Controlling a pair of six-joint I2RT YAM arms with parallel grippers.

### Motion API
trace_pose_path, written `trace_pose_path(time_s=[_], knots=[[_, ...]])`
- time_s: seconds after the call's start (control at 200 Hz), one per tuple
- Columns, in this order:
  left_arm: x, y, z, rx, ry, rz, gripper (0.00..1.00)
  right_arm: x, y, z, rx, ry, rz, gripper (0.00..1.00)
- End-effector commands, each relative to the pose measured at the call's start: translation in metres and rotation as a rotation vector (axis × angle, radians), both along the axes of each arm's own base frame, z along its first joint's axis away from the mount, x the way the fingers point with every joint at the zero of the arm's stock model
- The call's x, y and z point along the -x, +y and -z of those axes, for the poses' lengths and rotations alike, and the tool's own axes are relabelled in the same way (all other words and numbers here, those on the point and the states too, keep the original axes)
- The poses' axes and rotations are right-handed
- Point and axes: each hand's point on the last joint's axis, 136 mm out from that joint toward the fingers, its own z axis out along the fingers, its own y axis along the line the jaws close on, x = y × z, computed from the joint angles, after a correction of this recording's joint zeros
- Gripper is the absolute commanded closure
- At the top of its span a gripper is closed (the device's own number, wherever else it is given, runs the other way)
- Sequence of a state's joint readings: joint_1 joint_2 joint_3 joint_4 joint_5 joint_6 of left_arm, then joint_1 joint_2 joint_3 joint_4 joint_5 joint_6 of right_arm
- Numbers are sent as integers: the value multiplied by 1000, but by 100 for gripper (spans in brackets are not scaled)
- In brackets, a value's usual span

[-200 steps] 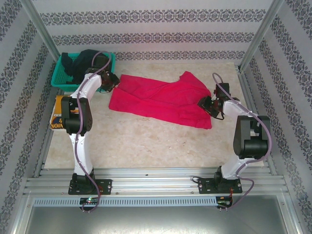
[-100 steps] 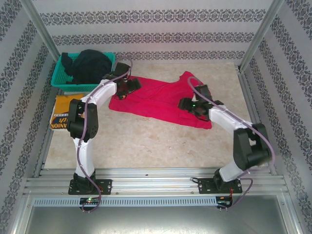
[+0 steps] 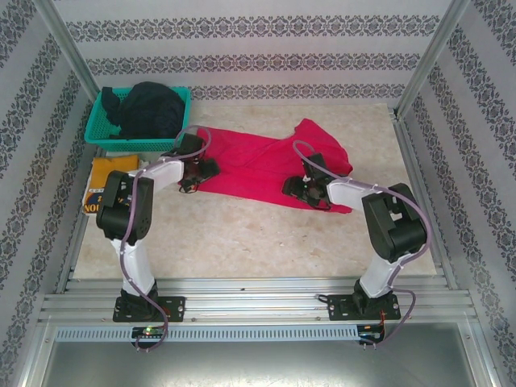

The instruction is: Fold and stack the t-shirts

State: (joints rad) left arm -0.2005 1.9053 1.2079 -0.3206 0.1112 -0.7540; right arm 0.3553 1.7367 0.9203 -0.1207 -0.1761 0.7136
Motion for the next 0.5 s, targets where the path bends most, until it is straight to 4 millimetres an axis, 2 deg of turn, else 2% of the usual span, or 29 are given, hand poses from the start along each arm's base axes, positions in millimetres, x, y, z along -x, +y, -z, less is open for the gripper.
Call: trace_pose_path(time_s=[0.0, 0.115, 0.265, 0.37, 0.43, 0.495], knots=[[49, 18, 28, -21, 120, -69, 11, 43, -24, 23, 53, 140, 43, 37], [83, 27, 30, -24, 142, -110, 11, 64, -24, 25, 35, 173, 9, 37], [118, 33, 17, -49, 153, -123, 11, 85, -18, 19, 35, 200, -81, 36], [132, 32, -5, -79, 130, -118, 11, 81, -11, -3, 16, 129, -149, 37], [131, 27, -20, -74, 99, -113, 11, 72, -11, -24, 12, 49, -153, 37], [121, 20, -34, -57, 58, -97, 11, 62, -21, -40, 18, -21, -112, 38]])
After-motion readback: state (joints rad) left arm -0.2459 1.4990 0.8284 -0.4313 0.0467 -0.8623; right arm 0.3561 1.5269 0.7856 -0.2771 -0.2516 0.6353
